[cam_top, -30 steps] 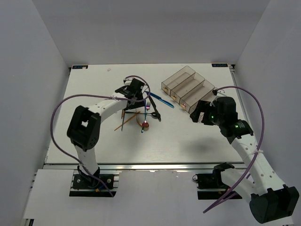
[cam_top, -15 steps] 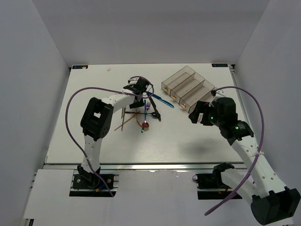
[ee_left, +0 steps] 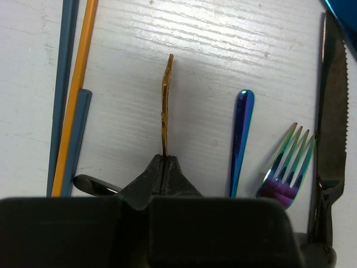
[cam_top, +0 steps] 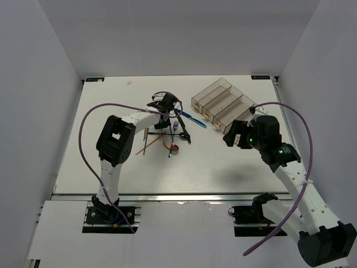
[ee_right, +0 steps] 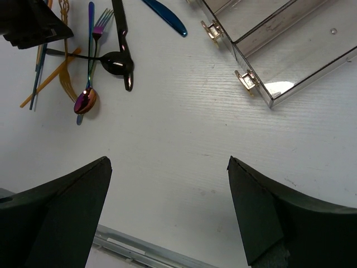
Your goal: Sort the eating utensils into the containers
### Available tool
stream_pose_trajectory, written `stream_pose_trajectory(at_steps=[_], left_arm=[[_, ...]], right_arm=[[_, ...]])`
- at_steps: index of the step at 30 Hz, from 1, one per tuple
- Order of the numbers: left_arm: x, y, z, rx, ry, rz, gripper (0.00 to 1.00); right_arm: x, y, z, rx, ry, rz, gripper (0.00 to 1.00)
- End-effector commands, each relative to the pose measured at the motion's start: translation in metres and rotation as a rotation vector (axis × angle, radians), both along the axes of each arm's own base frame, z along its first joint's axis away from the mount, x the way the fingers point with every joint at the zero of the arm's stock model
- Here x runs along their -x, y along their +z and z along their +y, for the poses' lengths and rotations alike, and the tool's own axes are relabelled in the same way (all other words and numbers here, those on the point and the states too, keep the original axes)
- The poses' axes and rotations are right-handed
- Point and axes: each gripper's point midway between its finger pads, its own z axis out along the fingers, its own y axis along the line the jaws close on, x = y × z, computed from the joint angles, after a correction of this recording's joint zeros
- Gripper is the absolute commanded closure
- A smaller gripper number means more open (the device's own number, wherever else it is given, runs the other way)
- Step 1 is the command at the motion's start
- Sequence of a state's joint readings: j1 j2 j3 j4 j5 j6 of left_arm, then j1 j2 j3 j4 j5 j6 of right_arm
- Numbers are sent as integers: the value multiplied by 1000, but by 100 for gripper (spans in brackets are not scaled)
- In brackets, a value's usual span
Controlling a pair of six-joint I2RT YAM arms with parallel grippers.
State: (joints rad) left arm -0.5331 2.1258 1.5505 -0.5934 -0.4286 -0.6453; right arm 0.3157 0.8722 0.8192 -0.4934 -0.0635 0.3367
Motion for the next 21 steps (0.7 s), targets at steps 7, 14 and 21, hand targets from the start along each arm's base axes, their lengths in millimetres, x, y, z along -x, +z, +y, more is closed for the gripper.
stream_pose_trajectory(at_steps=[7, 14, 21], left_arm=[[-2, 145, -25, 272, -98, -293, 100], [61, 239, -104, 828, -492, -439, 100], [119, 287, -131, 1046, -669, -520, 100]], right_arm=[[4, 38, 49, -202, 239, -134, 11], [25, 69, 101, -460, 449, -133, 11], [16, 76, 132, -504, 363, -155, 17]])
